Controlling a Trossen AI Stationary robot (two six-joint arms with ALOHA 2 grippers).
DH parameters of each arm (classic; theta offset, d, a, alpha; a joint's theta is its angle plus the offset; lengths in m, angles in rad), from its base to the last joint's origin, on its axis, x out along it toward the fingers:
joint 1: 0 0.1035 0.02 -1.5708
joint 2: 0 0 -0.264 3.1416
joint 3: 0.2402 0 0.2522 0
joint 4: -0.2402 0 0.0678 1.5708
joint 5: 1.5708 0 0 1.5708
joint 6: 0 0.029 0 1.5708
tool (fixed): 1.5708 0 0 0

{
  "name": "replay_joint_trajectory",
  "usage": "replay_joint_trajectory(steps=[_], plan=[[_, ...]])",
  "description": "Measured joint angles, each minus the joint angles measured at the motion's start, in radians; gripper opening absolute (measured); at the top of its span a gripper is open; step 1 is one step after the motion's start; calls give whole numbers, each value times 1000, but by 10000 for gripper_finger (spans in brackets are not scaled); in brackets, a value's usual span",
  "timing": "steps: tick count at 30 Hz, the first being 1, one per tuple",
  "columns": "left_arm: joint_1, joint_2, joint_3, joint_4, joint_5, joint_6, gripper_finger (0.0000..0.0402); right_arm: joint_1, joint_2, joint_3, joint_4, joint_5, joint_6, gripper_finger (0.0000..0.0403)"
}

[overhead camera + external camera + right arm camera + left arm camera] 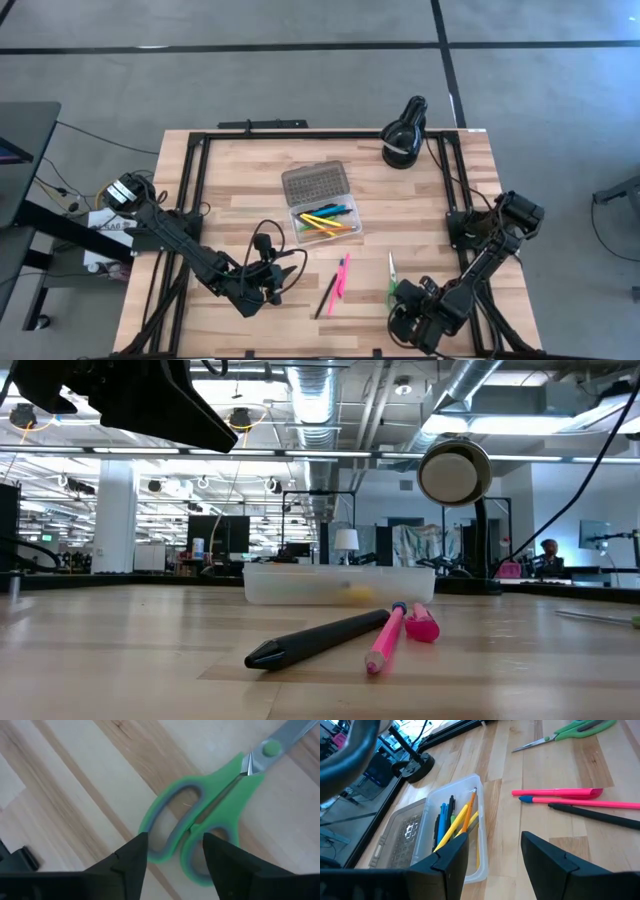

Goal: Pick & place school supplies into a supply box
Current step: Put the green scissors into the transparent supply box

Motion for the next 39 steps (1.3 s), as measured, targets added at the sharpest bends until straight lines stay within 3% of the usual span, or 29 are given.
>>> replay_joint_trajectory(steps=[6,13,26,39], plan=[[0,0,0,0,0,0,177,-13,-1,-49,69,-33,7,206],[0,0,0,0,0,1,177,-23,-2,-56,69,-65,-32,196],[0,0,0,1,0,3,177,-95,-4,-53,-7,-211,-440,136],[0,0,0,2,-2,-6,177,-135,-4,-53,-95,-257,-570,114]])
